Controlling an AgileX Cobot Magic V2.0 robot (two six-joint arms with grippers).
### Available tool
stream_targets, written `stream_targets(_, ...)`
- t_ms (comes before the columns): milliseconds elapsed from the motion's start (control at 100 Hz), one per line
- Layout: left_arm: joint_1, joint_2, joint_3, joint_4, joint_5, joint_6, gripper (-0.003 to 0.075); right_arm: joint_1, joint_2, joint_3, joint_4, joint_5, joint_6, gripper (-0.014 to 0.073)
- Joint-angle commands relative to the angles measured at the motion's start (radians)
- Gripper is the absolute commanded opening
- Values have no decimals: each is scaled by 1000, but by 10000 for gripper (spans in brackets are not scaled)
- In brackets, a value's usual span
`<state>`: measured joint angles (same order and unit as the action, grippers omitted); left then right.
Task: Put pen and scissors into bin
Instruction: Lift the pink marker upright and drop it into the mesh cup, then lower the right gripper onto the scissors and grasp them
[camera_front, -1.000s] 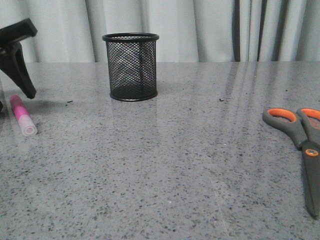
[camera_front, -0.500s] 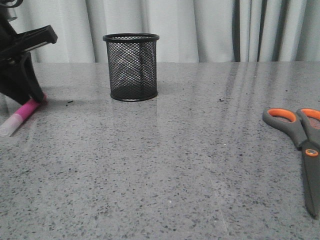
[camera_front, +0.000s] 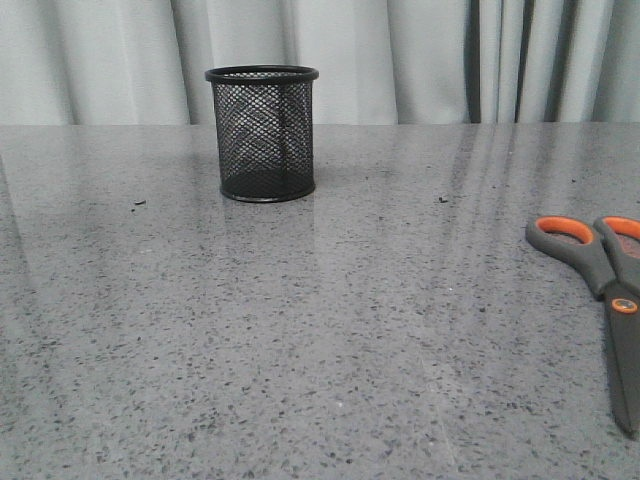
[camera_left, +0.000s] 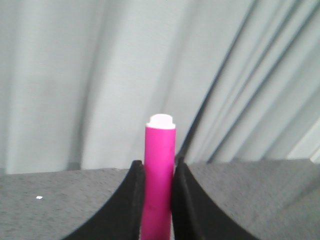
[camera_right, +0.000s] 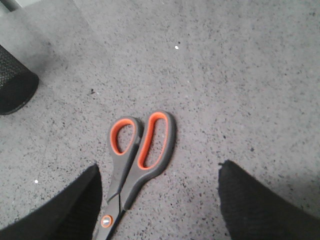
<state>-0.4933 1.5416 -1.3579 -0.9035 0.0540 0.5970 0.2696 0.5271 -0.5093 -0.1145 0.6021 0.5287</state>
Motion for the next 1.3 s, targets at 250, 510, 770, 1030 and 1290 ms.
stream_targets(250, -47, 156, -33, -19, -98, 28, -18, 2, 10, -36, -22, -46, -2, 451)
stream_targets(510, -47, 179, -33, 74, -94, 28, 98, 2, 10, -36, -22, -32, -2, 451)
stream_targets(770, -43, 81, -33, 112, -88, 28, 477, 2, 10, -36, -22, -37, -2, 451)
stream_targets(1030, -43, -204, -33, 135, -35, 28, 439, 41, 69, -123, 264, -35, -197, 420)
stream_targets(1290, -43, -376, -33, 135, 69, 28, 439, 173, 422, -380, 238, 238, -262, 410)
